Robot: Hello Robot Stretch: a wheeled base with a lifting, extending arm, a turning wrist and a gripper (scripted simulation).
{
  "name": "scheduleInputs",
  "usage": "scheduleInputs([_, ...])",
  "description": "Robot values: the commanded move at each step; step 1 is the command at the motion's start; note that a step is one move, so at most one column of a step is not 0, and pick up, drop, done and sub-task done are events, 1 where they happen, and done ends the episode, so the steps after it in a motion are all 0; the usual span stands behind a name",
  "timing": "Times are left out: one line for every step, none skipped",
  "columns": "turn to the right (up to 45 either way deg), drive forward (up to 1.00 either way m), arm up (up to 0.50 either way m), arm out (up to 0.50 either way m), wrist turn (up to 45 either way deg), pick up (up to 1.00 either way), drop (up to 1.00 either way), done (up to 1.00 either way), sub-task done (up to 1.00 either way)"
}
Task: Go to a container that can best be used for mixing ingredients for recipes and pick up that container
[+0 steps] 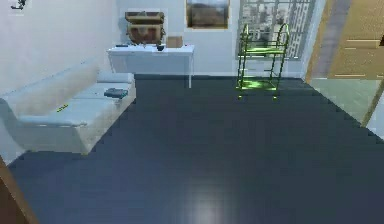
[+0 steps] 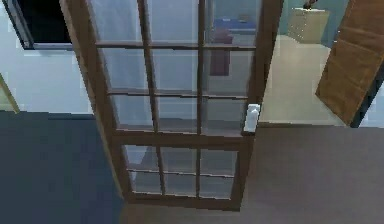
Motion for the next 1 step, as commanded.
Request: scheduleInputs([0.0, 1.00, 0.00, 0.00, 0.0, 0.00, 0.00, 0.00, 0.00])
